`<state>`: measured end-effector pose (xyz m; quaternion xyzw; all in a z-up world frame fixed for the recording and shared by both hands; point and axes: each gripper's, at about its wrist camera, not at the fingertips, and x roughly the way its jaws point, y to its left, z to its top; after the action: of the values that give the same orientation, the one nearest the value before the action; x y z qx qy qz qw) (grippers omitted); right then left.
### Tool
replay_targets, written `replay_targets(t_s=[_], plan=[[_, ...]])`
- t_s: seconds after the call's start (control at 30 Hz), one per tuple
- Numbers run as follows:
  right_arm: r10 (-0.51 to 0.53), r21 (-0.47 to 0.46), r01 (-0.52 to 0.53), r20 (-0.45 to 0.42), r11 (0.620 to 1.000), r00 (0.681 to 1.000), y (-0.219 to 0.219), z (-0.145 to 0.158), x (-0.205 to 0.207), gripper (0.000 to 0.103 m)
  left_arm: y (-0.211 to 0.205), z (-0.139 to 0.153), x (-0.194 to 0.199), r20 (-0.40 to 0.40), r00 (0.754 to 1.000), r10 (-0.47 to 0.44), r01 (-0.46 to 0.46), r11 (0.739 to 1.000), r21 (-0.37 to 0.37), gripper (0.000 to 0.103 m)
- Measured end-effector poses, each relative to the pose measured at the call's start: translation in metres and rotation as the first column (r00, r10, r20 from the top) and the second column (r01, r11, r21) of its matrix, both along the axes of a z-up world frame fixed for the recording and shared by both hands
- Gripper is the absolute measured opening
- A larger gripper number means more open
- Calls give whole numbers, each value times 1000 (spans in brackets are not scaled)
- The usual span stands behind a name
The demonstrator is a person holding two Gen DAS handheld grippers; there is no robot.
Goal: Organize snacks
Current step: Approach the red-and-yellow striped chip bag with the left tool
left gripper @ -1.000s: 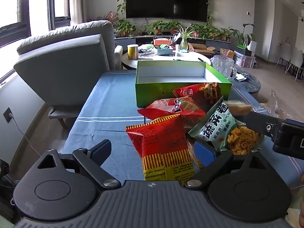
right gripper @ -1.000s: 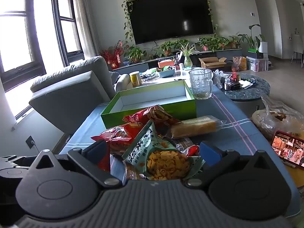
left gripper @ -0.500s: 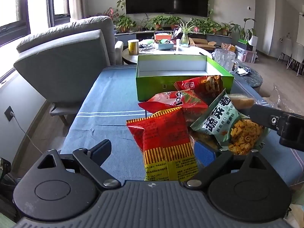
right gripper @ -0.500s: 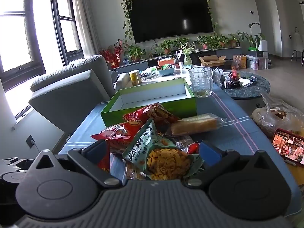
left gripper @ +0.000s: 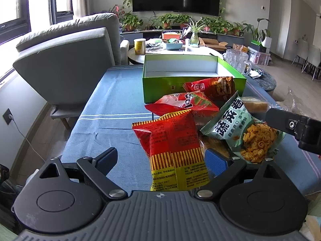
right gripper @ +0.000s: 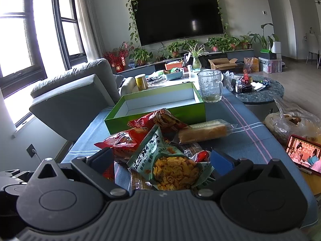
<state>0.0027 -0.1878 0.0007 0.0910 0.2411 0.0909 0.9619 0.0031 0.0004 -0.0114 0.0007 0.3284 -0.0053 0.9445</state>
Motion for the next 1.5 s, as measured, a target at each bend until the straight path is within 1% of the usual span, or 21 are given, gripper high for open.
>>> replay_targets(t_s=[0.17,0.53,0.9,1.2,1.5], plan=[[-5,7,5,-6,1000,1000,-1,-1,0,77,1,1,-1,1,1000,-3,3,1000,-4,93],[9,6,-9,-9,1000,1000,-1,0,0,77,4,-4,3,-24,1000,0,0,1000,-17,93],[28,18,-28,-10,999,1000,0,2,0,77,3,-4,4,-23,1000,-4,4,1000,-9,93],[26,21,-26,-13,999,1000,-2,2,0,77,3,-4,3,-18,1000,-10,10,1000,-19,93],[20,25,-20,-17,999,1000,-2,3,0,77,7,-5,2,-16,1000,4,-4,1000,-18,93]])
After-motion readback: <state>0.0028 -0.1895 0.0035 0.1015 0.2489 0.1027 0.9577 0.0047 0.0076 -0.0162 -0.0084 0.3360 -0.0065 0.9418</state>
